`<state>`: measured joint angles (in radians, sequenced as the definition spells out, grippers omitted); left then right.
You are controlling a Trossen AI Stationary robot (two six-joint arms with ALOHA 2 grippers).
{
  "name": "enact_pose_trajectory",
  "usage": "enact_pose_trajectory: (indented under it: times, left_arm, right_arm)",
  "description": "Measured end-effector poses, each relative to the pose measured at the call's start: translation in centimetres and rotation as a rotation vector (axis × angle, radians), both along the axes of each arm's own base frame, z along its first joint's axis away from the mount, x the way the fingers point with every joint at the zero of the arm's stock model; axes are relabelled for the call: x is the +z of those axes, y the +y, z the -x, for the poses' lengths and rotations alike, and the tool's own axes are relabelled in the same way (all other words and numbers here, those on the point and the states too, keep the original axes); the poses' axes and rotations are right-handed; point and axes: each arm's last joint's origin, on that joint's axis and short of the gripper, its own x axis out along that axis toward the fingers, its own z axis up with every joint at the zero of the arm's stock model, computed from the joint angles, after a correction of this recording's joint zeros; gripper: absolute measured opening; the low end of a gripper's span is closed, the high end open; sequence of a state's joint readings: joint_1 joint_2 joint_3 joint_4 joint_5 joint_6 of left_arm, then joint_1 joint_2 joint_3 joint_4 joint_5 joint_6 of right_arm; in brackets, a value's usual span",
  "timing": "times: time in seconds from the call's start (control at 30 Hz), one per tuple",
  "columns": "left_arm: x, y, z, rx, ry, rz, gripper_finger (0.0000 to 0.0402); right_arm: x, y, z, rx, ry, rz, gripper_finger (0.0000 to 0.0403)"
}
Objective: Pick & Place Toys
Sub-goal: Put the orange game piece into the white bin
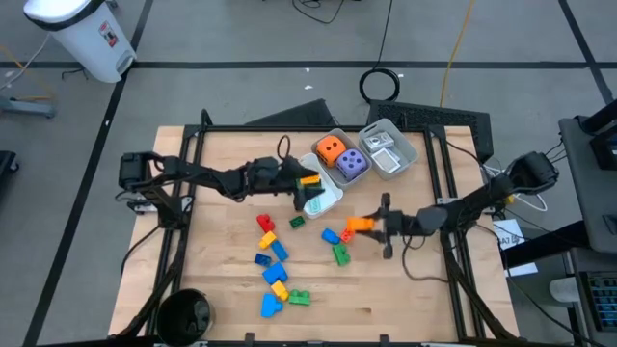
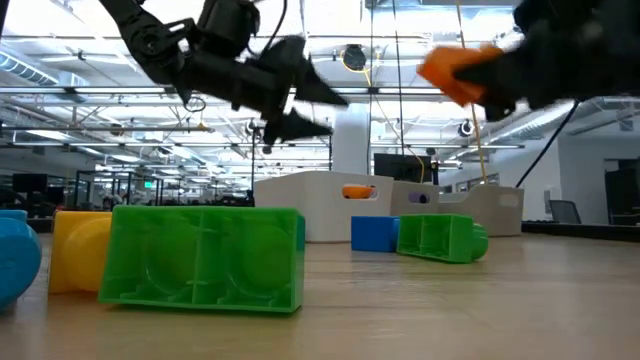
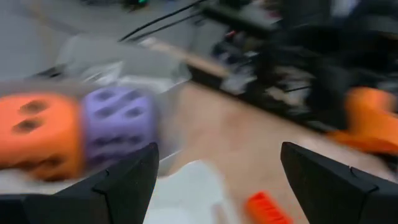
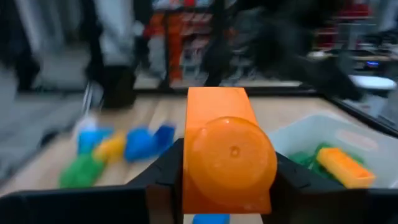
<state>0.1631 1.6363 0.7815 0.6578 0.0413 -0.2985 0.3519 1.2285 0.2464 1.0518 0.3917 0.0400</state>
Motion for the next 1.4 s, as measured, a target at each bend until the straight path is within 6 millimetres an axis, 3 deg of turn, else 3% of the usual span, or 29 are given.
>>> enact_pose_trajectory:
  times: [0.23,0.4,0.83,1.0,1.13,1.4]
  left_arm:
    - [2.4,-4.4,-1.8,-0.192,-0.031,-0.130,0.0340]
    - [3.8,-6.4,-3.3,-0.219,0.024,-0.194,0.0340]
    - [1.2,-7.0,-8.8,-0.286,0.071,-0.202,0.0340]
    - [0.7,-7.0,-9.9,-0.307,0.090,-0.193,0.0338]
    - [0.6,-6.6,-9.8,-0.300,0.111,-0.184,0.0304]
    - [0.5,-6.2,-9.8,-0.326,0.118,-0.156,0.0182]
  right_arm:
    - [-0.7,-2.6,-1.1,-0.032,0.098,-0.189,0.0098]
    - [-0.2,-2.8,-1.2,0.008,0.055,-0.207,0.0098]
    - [0.0,-2.1,-1.1,0.040,0.040,-0.147,0.0099]
    - [-0.2,-2.1,-1.1,0.038,0.062,-0.143,0.0109]
    - [-0.3,-2.1,-1.1,0.037,0.076,-0.140,0.0101]
    - [-0.4,-2.1,-1.1,0.034,0.088,-0.142,0.0111]
